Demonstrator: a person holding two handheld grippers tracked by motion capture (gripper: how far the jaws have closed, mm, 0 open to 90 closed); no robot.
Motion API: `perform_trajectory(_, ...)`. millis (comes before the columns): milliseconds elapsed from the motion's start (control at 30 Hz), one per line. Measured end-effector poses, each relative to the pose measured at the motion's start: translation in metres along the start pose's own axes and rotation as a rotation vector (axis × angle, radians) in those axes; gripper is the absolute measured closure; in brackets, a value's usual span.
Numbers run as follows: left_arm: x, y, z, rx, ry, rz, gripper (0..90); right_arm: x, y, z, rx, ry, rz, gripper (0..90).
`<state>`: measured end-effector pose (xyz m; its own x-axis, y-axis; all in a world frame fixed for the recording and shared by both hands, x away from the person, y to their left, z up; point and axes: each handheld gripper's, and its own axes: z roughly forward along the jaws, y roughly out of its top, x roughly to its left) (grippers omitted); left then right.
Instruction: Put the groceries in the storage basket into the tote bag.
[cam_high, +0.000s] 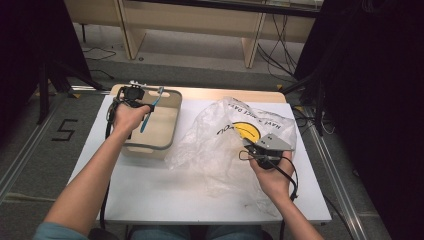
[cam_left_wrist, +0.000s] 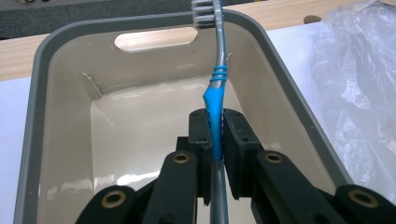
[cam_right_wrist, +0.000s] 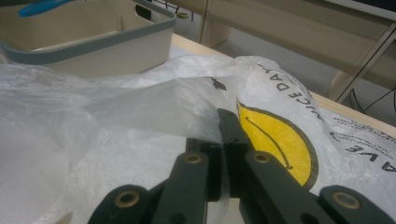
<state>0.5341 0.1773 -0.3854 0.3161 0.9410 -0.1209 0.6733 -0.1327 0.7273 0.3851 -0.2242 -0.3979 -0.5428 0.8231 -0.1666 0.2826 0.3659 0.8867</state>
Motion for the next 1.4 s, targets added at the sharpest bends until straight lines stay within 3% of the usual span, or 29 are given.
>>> perform_trajectory(767, -0.029, -0.003, -0.029, -0.032, -0.081, 0.095, 81.7, -0.001, 0.0, 0.0, 0.0, -0.003, 0.001, 90.0)
perform_trajectory(1400, -0.052, -0.015, -0.052, -0.062, -0.155, 0.158, 81.7, -0.001, 0.0, 0.0, 0.002, 0.0, 0.005, 90.0)
